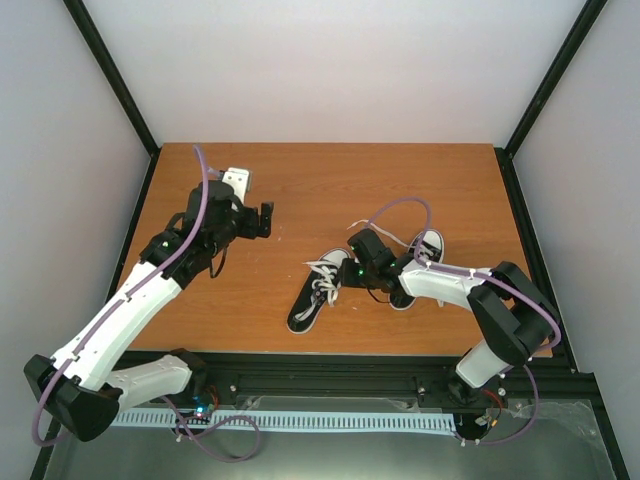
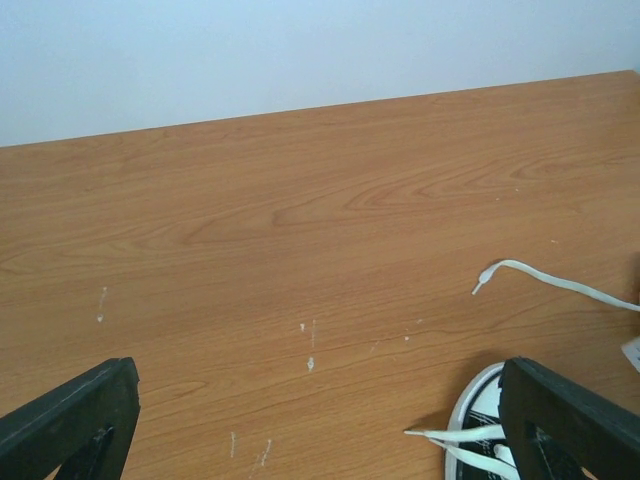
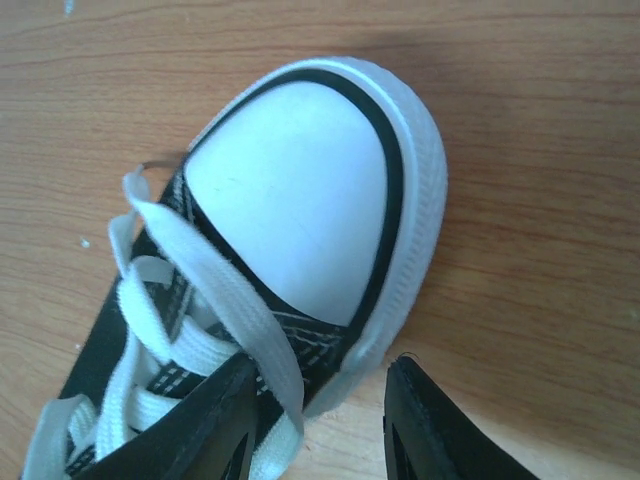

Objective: Tie the shoes
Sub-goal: Cross the shoelace with the shoelace.

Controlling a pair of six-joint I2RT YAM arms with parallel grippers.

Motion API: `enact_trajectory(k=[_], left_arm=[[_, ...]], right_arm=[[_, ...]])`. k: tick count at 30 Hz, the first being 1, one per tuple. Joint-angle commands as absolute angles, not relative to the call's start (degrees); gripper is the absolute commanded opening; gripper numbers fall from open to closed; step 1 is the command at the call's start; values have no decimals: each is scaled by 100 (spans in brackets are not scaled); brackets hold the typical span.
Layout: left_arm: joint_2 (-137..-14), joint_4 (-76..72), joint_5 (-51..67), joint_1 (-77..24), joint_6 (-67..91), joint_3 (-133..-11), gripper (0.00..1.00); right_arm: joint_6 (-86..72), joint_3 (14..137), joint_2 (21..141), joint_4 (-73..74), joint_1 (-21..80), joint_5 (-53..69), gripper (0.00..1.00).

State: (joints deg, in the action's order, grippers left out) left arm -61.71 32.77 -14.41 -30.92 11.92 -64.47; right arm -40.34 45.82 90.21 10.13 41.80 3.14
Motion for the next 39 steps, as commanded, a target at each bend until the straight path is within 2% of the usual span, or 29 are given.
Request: enact_trajectory(k=[1, 3, 8, 13, 22, 28, 35, 39], left_arm=[[-6174, 3119, -1033, -3119, 1160, -6470, 100], [-6244, 3102, -768, -3118, 1204, -6481, 100], [-6471, 3243, 47, -3120, 1599, -6498, 100], [-6465, 3103, 1205, -3146, 2173, -5600, 94], [-6721, 2063, 3445, -3223, 2996, -3883, 84], [-7189, 1861, 3756, -3226, 2763, -3895, 78], [-7726, 1293, 3852, -3290, 2946, -3917, 64], [-8047, 1121, 3825, -3455, 2966, -3980, 62]], right_arm=[[-4159, 4529, 9046, 559, 4229, 491, 37], [-4154, 4545, 9104, 497, 4230, 596, 35], [-4085, 4591, 9092, 550, 4236, 524, 21], [-3922, 4549, 8934, 697, 4239, 360, 4], [-3852, 4542, 8162, 1266, 4228, -434, 3], [-3968, 4392, 7578, 1351, 4229, -611, 3], [-3992, 4329, 7318, 1424, 4233, -672, 3], [-4006, 4324, 7289, 1432, 4233, -669, 3]])
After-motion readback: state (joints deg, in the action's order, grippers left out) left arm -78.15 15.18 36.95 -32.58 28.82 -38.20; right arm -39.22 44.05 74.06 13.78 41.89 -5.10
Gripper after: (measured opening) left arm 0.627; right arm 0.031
